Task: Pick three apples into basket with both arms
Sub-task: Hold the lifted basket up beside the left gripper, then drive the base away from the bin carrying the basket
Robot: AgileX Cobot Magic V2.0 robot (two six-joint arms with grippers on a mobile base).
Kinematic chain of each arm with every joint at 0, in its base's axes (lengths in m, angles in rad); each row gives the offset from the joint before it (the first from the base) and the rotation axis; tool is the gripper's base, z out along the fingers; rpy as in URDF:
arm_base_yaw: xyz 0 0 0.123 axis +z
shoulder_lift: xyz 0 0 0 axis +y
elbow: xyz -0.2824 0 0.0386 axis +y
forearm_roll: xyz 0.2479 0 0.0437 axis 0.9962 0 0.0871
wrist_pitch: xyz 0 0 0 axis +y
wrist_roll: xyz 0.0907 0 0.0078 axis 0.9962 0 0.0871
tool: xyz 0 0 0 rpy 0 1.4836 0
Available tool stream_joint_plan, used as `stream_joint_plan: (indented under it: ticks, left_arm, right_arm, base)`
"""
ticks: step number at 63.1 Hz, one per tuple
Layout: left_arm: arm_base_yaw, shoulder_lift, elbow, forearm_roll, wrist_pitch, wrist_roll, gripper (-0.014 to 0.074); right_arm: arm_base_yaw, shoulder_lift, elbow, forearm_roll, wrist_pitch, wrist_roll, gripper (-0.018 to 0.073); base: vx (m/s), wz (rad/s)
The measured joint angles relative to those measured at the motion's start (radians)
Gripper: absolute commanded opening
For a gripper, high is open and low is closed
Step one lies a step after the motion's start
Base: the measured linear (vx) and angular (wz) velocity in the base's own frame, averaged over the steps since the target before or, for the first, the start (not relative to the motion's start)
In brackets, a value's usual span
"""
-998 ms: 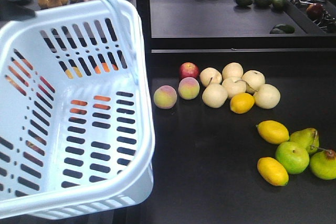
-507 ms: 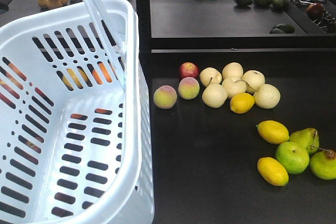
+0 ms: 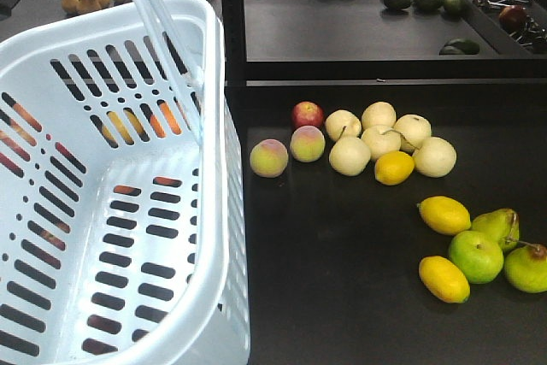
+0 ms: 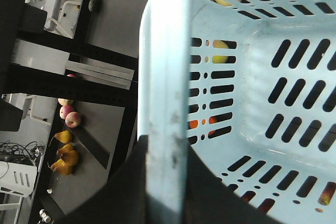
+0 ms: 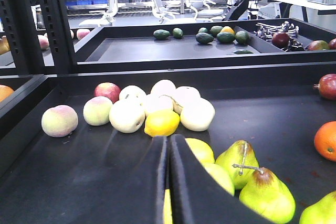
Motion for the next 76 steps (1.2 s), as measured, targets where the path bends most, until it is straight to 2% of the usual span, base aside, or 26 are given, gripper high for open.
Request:
stream_joint_plan:
  ticks: [46,76]
  left_arm:
    - [0.0,0.0,0.0,0.0,0.0,0.0,-0.0006]
    - [0.0,0.0,0.0,0.0,0.0,0.0,-0.0006]
  right_arm:
    - [0.0,0.0,0.0,0.0,0.0,0.0,-0.0009]
    - [0.0,0.0,0.0,0.0,0.0,0.0,-0.0009]
  base:
    - [-0.01,0.03]
    - [-0.03,0.28]
